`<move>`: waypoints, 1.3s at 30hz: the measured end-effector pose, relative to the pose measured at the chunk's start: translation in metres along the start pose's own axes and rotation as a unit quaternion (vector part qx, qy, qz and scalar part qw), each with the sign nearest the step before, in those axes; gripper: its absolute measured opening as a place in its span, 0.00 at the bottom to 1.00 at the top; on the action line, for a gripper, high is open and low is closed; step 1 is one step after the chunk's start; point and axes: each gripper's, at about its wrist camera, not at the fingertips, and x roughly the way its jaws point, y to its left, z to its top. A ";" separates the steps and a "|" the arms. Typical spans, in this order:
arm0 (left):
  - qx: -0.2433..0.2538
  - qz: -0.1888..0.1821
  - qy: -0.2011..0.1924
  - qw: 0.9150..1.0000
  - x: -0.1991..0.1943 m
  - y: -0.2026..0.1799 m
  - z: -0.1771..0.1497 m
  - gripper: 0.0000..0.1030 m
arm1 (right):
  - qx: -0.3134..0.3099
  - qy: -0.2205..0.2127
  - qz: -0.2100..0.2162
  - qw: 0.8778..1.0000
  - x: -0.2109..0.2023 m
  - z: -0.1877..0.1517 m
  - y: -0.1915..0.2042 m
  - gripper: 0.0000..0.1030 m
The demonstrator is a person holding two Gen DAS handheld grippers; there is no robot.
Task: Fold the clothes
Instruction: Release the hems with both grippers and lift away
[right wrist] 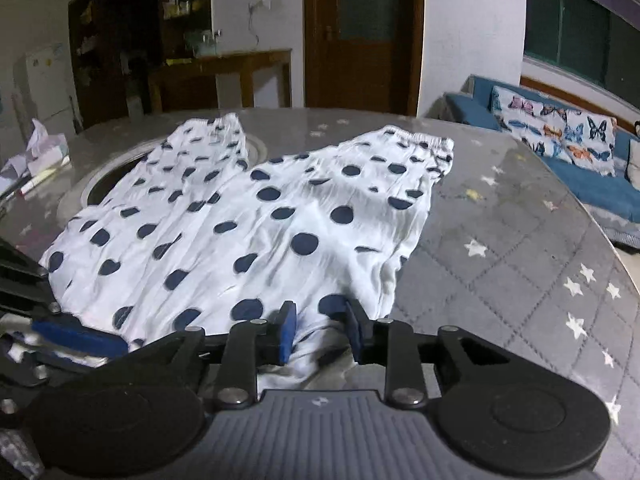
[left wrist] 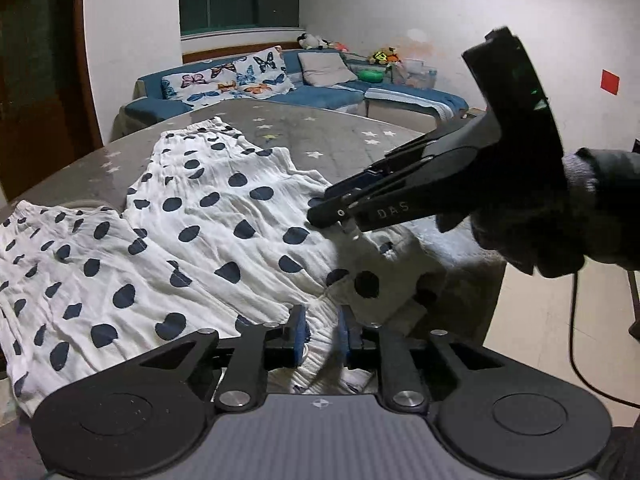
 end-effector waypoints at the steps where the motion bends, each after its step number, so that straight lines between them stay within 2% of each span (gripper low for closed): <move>1: -0.001 -0.003 0.001 1.000 0.000 0.001 0.000 0.18 | -0.002 -0.001 -0.002 1.000 0.000 -0.001 0.000 0.27; 11: 0.004 -0.050 0.013 0.999 -0.009 0.016 -0.006 0.18 | 0.000 0.000 -0.014 1.000 -0.017 -0.013 0.011 0.29; 15: 0.013 -0.052 0.015 0.998 -0.009 0.018 -0.003 0.20 | 0.003 0.018 0.006 1.000 -0.020 -0.001 0.009 0.33; 18: 0.021 -0.054 0.015 0.998 -0.011 0.015 0.000 0.23 | 0.001 0.010 0.014 1.000 -0.018 0.015 0.004 0.35; 22: 0.028 -0.055 0.019 0.998 -0.007 0.011 0.001 0.25 | -0.003 0.008 0.021 1.000 0.002 0.037 -0.005 0.35; 28: 0.016 -0.060 0.021 0.998 -0.003 0.015 0.002 0.26 | -0.011 0.032 0.029 0.999 0.056 0.064 -0.020 0.35; 34: 0.001 -0.069 0.021 0.997 -0.002 0.019 0.001 0.28 | -0.015 0.042 0.019 0.999 0.093 0.083 -0.033 0.35; 39: -0.015 -0.072 0.018 0.997 -0.005 0.020 0.001 0.29 | -0.016 0.042 0.008 0.999 0.112 0.093 -0.043 0.43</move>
